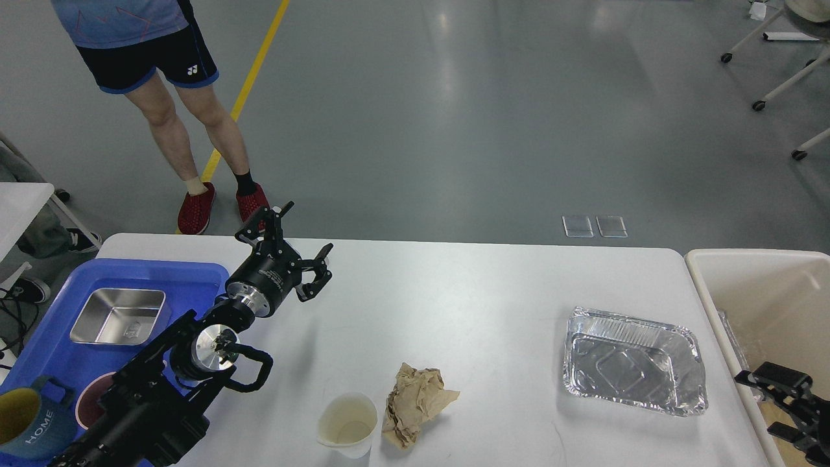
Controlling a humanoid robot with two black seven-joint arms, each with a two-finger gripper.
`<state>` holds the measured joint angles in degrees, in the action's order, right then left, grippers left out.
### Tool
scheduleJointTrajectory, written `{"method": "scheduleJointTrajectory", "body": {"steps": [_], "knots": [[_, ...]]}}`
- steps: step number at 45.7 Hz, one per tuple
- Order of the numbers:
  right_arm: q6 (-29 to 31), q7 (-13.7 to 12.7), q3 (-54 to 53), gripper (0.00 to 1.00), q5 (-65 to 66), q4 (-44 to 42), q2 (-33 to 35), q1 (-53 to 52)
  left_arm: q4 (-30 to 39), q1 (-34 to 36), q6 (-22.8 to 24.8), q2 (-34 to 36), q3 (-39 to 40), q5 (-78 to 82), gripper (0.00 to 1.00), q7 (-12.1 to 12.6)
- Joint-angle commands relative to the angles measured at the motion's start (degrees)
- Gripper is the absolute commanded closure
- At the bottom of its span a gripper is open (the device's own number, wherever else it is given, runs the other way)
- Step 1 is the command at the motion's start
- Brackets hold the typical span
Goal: Tidy desktop
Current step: 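Move the right gripper down to the foil tray edge and grasp, then lift the foil tray upward with the right gripper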
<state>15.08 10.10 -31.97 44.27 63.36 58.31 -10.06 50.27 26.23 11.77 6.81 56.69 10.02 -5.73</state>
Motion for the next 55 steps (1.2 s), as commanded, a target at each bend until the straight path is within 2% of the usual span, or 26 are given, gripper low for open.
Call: {"method": "scheduleJointTrajectory", "body": {"steps": [1,7,20,27,35,40,45,49,55], "knots": [[0.1,0.0,0.0,0.00,4.1,-4.6,-4.7,-1.7,0.0,-0.1,0.0,-0.2,0.0,0.0,0.03,-0.1],[0.1,0.2,0.1,0.00,4.7,-8.7,-8.5,-2.5,0.0,0.0,-0.2,-2.5,-0.1,0.0,0.03,-0.1],[0.6,0.1,0.1,0.01,10.5,-9.5,-11.2,-5.8,0.0,0.0,-0.9,-3.0,-1.2,0.0,0.03,-0.2],[1.3,0.1,0.5,0.03,13.2,-16.4,-15.9,-8.2,0.0,-0.2,-0.9,-2.9,-1.2,0.0,0.03,-0.2],[2.8,0.4,3.6,0.11,13.7,-20.8,-18.3,-11.6,0.0,-1.3,-0.8,-2.5,-1.2,0.0,0.03,-0.2],[2.8,0.4,3.8,0.27,13.6,-20.8,-18.8,-12.4,0.0,-1.4,-0.8,-2.3,-1.2,0.0,0.03,-0.2],[3.4,0.8,3.9,0.72,13.6,-20.7,-19.1,-12.5,0.0,-1.6,-0.8,-2.3,-1.2,0.0,0.03,-0.2],[5.0,1.0,3.9,0.99,13.6,-20.7,-19.0,-12.5,0.0,-1.7,-0.8,-2.3,-1.2,0.0,0.03,-0.2],[5.3,2.1,3.9,1.00,13.6,-20.6,-19.0,-12.5,0.0,-1.7,-0.8,-2.2,-1.2,0.0,0.03,-0.2]]}}
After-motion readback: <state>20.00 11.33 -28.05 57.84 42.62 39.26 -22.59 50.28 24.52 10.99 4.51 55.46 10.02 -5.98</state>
